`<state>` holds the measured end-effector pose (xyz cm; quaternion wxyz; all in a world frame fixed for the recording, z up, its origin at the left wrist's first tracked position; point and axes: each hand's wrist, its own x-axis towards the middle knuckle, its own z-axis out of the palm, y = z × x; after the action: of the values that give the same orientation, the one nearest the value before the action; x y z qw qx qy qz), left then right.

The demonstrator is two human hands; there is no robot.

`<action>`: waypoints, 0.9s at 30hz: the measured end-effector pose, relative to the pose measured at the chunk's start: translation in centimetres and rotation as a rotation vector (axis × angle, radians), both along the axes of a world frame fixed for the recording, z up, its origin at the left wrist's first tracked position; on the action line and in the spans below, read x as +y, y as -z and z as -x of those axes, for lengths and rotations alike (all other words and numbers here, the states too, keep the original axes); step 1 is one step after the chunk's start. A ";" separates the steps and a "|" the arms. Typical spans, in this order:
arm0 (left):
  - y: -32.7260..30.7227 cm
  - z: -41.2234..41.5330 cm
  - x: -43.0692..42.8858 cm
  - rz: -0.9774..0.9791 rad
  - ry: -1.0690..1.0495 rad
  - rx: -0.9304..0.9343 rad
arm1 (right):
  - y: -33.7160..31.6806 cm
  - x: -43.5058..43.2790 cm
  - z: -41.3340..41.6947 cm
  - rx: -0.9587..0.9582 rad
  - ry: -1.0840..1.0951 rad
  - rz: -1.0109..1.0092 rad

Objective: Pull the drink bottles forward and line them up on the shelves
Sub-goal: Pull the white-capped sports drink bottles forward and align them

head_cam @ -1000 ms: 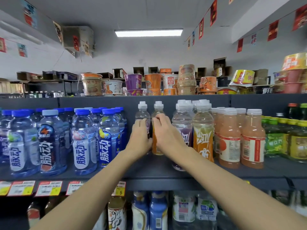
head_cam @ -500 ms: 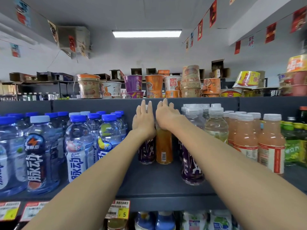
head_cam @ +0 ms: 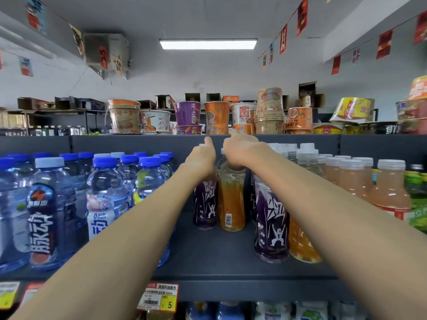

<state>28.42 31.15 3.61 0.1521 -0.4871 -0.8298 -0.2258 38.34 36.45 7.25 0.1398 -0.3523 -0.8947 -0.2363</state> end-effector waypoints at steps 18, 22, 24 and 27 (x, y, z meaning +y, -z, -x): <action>-3.3 1.1 -2.9 0.248 0.068 0.120 | -2.7 0.6 -0.9 -0.192 -0.036 0.002; -4.0 0.9 -3.4 0.292 0.062 0.179 | -3.2 0.5 -1.1 -0.169 -0.089 0.071; -4.2 1.1 -3.5 0.303 0.070 0.181 | -3.3 0.4 -1.2 -0.160 -0.121 0.107; -3.9 1.7 -3.7 0.316 0.080 0.161 | -3.1 -0.1 -1.5 -0.145 -0.145 0.120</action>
<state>26.74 27.46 7.48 0.1306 -0.5542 -0.8200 -0.0587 39.86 36.37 10.30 0.0703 -0.2763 -0.9381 -0.1965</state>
